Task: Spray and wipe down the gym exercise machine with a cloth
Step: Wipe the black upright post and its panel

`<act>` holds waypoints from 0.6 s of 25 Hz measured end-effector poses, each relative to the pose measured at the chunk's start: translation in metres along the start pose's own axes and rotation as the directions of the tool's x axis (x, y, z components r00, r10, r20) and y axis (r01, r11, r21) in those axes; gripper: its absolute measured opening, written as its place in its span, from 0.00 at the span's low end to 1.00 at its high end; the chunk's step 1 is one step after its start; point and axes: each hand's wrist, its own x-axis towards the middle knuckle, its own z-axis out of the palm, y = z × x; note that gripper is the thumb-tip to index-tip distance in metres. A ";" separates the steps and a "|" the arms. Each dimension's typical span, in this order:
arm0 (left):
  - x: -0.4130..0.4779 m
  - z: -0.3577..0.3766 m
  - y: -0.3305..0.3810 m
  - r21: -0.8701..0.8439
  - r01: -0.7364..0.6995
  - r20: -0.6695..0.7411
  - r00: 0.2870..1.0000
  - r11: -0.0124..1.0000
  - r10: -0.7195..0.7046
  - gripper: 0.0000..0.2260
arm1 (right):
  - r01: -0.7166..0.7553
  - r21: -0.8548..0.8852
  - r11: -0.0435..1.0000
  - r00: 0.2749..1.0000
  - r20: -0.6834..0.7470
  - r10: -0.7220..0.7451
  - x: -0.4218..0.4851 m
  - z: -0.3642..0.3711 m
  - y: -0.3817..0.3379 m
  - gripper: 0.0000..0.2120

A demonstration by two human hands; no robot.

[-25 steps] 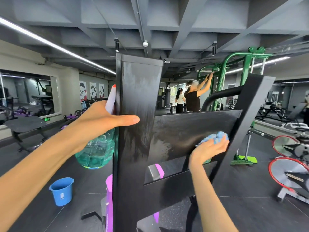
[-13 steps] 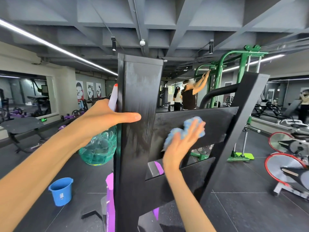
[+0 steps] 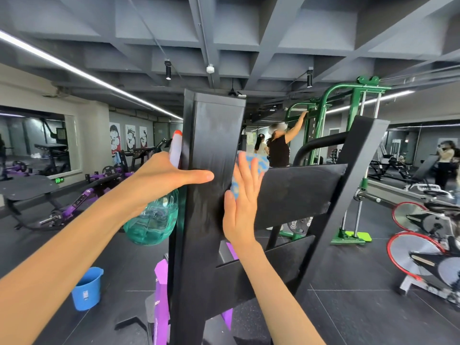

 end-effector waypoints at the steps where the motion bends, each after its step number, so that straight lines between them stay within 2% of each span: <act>1: 0.001 -0.001 0.000 -0.010 0.020 0.006 1.000 1.000 -0.020 0.48 | 0.064 -0.056 0.996 0.997 0.049 -0.061 -0.011 -0.002 0.009 0.23; 3: -0.002 -0.002 0.003 -0.025 0.045 0.010 0.999 0.999 -0.045 0.45 | 0.024 -0.099 0.995 0.998 0.063 -0.017 -0.033 -0.012 0.033 0.24; 5: -0.005 -0.001 0.006 -0.018 0.027 0.014 1.000 0.999 -0.027 0.47 | -0.198 0.045 0.979 0.979 -0.042 0.200 -0.035 -0.017 0.035 0.24; 6: -0.006 0.000 0.008 -0.018 0.020 0.006 1.000 1.000 -0.020 0.47 | -0.311 0.150 0.938 0.940 -0.098 0.328 -0.028 -0.015 0.026 0.23; 7: -0.007 0.000 0.008 -0.020 0.025 0.000 1.000 0.999 -0.025 0.46 | -0.384 0.237 0.893 0.896 -0.139 0.422 -0.019 -0.011 0.012 0.23; 8: -0.008 0.000 0.010 -0.018 0.020 -0.001 1.000 1.000 -0.020 0.45 | -0.401 0.287 0.870 0.879 -0.148 0.454 -0.014 -0.008 -0.004 0.23; 11: -0.011 0.000 0.013 -0.009 0.021 0.006 1.000 1.000 -0.021 0.47 | -0.311 0.275 0.910 0.942 -0.040 0.334 -0.039 -0.007 -0.028 0.23; 13: -0.012 0.000 0.014 -0.007 0.025 0.003 1.000 1.000 -0.025 0.47 | -0.321 0.254 0.912 0.946 0.040 0.321 -0.050 -0.018 -0.025 0.22; 15: -0.012 0.000 0.014 -0.021 0.026 0.012 1.000 0.999 -0.025 0.47 | -0.275 0.187 0.943 0.956 -0.047 0.289 -0.040 -0.023 -0.021 0.22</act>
